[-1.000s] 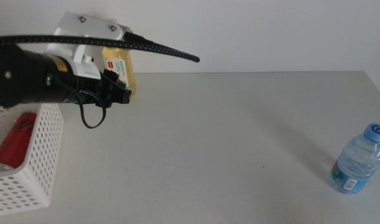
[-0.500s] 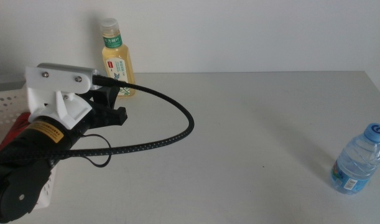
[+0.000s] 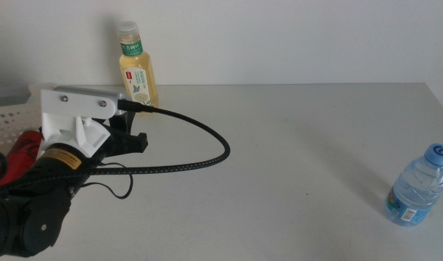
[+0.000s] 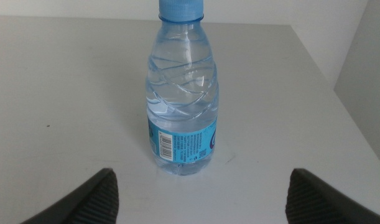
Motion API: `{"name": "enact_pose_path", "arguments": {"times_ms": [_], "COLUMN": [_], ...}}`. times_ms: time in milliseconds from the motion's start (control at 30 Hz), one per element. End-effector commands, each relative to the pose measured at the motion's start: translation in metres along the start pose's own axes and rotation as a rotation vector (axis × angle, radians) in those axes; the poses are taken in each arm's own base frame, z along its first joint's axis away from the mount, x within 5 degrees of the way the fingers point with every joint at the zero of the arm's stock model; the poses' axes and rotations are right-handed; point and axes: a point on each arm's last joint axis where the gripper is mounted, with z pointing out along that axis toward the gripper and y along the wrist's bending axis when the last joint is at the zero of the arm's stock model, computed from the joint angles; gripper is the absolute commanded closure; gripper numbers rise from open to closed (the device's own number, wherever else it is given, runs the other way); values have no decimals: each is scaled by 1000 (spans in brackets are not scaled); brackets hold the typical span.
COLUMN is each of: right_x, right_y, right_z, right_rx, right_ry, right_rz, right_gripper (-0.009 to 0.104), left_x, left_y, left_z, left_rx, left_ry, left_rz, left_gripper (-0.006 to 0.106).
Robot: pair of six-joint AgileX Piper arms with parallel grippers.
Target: Use arms to grab the bottles and put them into the dustbin to the left of the table.
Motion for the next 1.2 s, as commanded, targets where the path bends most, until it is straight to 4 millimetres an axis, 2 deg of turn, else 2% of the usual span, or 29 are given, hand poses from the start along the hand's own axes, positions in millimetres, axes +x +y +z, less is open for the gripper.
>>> {"name": "enact_pose_path", "arguments": {"times_ms": [0,100,367,467,567,733,800,1000,1167], "right_x": [-10,-10,-10,-10,-10,-10,-10,-10,-10], "right_y": [-1,-1,-1,-1,-1,-1,-1,-1,-1], "right_z": [-3,-3,-3,-3,-3,-3,-3,-3,-3], "right_rx": [12,12,12,12,12,12,12,12,12], "right_ry": [-97,-97,-97,-97,-97,-97,-97,-97,-97], "right_rz": [-14,-14,-14,-14,-14,-14,-14,-14,-14], "right_gripper": [1,1,1,1,1,1,1,1,1], "left_x": [-12,-1,12,17,24,31,28,13,8], "left_y": [1,-1,-2,-2,-2,-2,-2,13,23], "left_z": [3,9,19,22,26,36,45,82,116], "left_rx": [-23,-15,-13,-14,-20,-28,-42,-61,-39], "left_ry": [-99,-65,-119,-132,-146,-149,-127,22,-6], "left_rz": [-15,3,-29,-15,6,10,-7,-16,38], "left_gripper": [55,55,54,51,40,14,7,7,7]}}
